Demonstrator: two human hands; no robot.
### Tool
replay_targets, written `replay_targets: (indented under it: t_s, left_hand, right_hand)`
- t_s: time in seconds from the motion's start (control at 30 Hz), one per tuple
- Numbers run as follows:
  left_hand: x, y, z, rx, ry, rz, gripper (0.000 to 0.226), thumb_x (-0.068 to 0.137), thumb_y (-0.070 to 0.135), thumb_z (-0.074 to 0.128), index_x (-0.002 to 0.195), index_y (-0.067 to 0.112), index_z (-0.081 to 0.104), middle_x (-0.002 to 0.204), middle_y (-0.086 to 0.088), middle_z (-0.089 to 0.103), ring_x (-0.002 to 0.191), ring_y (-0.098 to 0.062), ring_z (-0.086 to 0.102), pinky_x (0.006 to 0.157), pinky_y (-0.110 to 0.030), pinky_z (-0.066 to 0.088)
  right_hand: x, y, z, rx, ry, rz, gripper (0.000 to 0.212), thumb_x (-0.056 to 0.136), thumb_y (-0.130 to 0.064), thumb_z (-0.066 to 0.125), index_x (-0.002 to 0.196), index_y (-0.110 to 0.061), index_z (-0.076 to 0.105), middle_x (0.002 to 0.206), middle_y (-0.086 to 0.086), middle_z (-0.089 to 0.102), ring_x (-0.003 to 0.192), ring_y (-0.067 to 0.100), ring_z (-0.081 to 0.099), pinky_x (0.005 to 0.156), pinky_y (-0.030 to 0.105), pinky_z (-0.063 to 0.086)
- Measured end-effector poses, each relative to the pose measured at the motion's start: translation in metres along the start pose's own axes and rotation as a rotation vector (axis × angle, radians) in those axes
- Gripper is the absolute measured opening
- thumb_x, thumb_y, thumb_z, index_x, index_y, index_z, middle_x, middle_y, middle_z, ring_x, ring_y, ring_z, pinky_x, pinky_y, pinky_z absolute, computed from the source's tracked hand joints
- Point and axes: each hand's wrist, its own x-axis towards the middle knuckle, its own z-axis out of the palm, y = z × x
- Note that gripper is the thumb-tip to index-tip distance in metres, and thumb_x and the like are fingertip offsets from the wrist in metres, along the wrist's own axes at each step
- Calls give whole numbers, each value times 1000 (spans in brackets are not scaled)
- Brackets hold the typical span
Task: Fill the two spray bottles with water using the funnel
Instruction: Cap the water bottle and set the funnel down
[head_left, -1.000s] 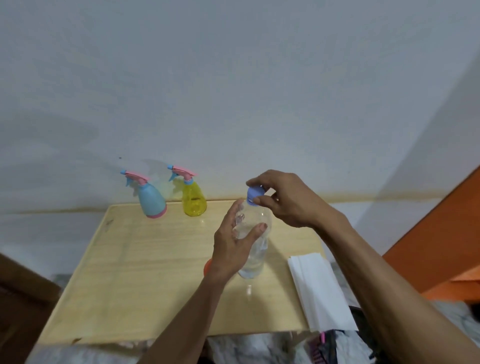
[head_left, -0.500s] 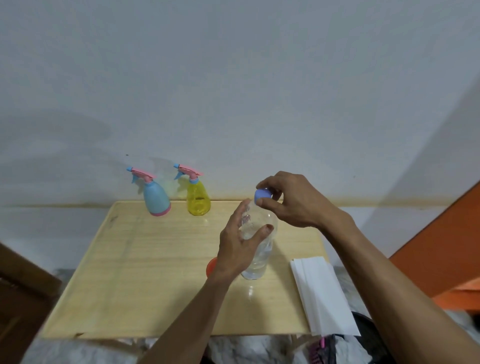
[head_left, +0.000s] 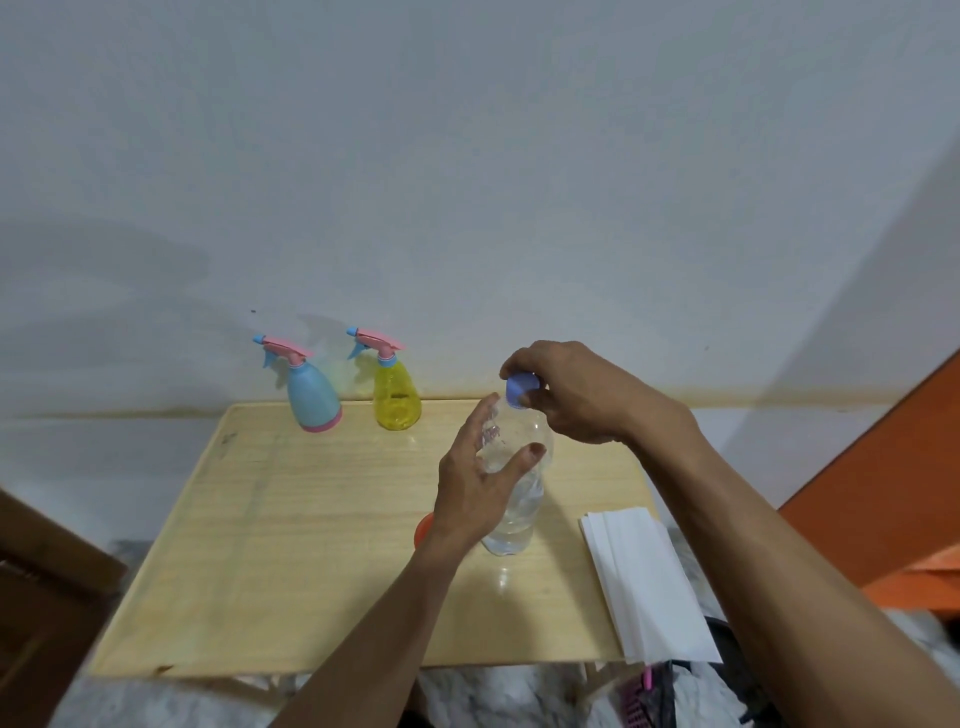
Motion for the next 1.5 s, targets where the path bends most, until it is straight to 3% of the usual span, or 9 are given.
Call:
replay_targets:
  t_s: [0.13, 0.3, 0.43, 0.5, 0.6, 0.83, 1.0, 1.23, 1.5]
  left_hand:
    - [-1, 1, 1, -10, 10, -7, 76, 69, 65, 77, 138, 55, 45, 142, 23, 54, 128, -1, 54, 104, -43, 52]
    - [-1, 1, 0, -21, 1, -8, 77, 70, 61, 79, 139, 50, 46, 140, 24, 55, 128, -1, 55, 104, -43, 52]
    - [0, 0, -1, -15, -14, -9, 85, 69, 62, 77, 145, 43, 44, 141, 24, 54, 127, 1, 55, 105, -42, 51]
    - [-1, 1, -3, -15, -14, -4, 80, 70, 61, 78, 142, 49, 45, 138, 26, 55, 126, 1, 55, 105, -41, 52]
    - [-1, 1, -5, -32, -13, -13, 84, 65, 68, 77, 141, 53, 44, 141, 23, 54, 126, 3, 54, 105, -39, 52]
    - [3, 1, -4, 3, -13, 2, 77, 73, 57, 82, 142, 47, 47, 140, 21, 56, 124, 2, 57, 105, -41, 51]
    - [1, 1, -5, -18, -24, -14, 84, 65, 69, 79, 140, 54, 44, 140, 24, 56, 128, -1, 54, 106, -41, 51]
    - [2, 2, -7, 1, -52, -5, 72, 73, 56, 80, 138, 48, 50, 132, 27, 58, 126, -3, 57, 102, -44, 53]
    - [0, 3, -5, -34, -22, -34, 86, 63, 67, 82, 140, 54, 45, 134, 30, 56, 127, 2, 54, 105, -40, 52]
  right_hand:
    - [3, -5, 4, -66, 9, 77, 28, 102, -29, 56, 121, -9, 58, 118, 9, 58, 104, 26, 57, 85, 36, 49]
    - [3, -8, 13, -162, 100, 122, 39, 102, -47, 47, 99, -9, 52, 98, 8, 55, 83, 28, 49, 71, 33, 35]
    - [6, -8, 13, -180, 145, 120, 42, 99, -52, 50, 81, -15, 46, 90, 8, 57, 82, 29, 50, 70, 35, 39]
    - [6, -1, 6, -71, 98, 54, 37, 96, -51, 59, 101, -14, 64, 98, 4, 62, 87, 22, 54, 76, 33, 45]
    - [2, 11, -2, 49, -7, -44, 40, 97, -40, 62, 132, -21, 62, 107, -5, 55, 93, 13, 51, 85, 26, 41]
    - [7, 22, 22, -21, 194, -65, 42, 96, -54, 57, 103, -14, 68, 90, -5, 56, 81, 17, 54, 76, 34, 48]
    - [0, 25, 18, 192, 116, -148, 36, 98, -35, 64, 131, -19, 64, 111, -7, 57, 81, 10, 60, 82, 24, 45]
    - [6, 21, 34, 111, 257, -61, 36, 95, -48, 64, 109, -15, 66, 94, -6, 54, 79, 9, 49, 72, 22, 36]
    - [-3, 32, 38, 295, 284, -118, 24, 96, -31, 67, 116, -18, 69, 102, -9, 63, 84, 0, 58, 74, 12, 40]
